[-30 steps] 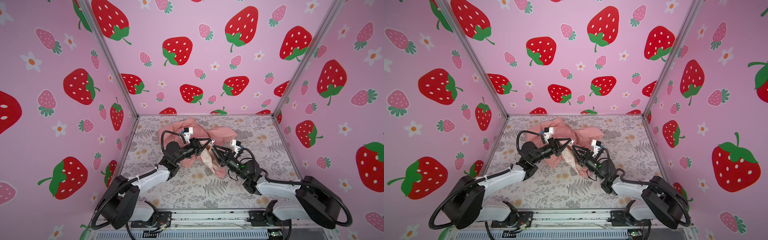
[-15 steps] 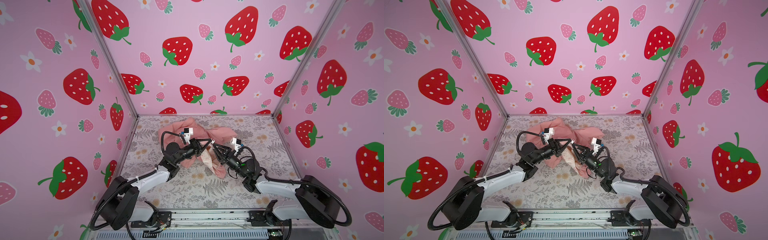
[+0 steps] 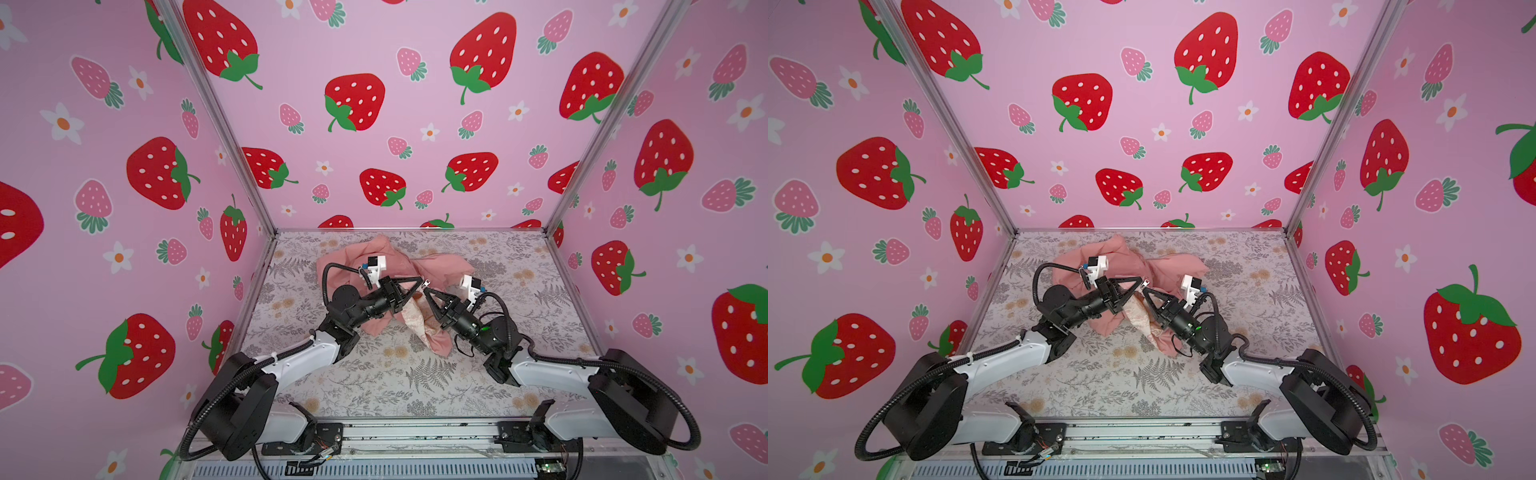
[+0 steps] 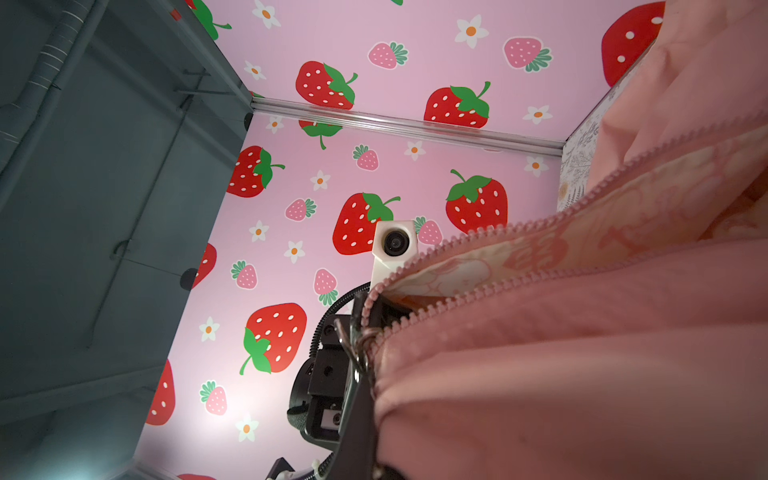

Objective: Zip up the jacket

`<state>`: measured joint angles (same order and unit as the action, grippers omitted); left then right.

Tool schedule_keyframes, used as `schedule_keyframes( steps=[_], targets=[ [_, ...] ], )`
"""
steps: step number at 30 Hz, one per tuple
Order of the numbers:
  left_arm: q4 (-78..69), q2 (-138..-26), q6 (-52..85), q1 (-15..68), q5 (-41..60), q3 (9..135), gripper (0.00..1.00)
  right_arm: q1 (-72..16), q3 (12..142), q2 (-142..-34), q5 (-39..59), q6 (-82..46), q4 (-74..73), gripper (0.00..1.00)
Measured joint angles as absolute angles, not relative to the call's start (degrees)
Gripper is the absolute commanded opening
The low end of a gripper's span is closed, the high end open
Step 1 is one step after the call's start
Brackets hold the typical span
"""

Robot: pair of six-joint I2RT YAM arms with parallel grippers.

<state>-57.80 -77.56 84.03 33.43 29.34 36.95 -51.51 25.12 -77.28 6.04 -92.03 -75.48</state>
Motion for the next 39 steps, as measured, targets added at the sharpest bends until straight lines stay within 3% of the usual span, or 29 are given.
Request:
schedule_keyframes(
  steps=[9, 27, 39],
  targets=[
    [-59.1, -77.6, 87.6, 33.8, 27.0, 36.0, 0.00, -52.5, 25.1, -77.3, 5.9, -91.0, -74.8, 0.00],
    [-55.4, -75.6, 87.8, 33.8, 25.9, 36.2, 0.00, -58.6, 26.8, -76.9, -3.8, -85.2, -72.2, 0.00],
    [-55.4, -75.4, 85.2, 32.0, 23.9, 37.6, 0.00, -61.7, 32.9, -83.0, -10.7, -84.3, -74.8, 0.00]
  ],
)
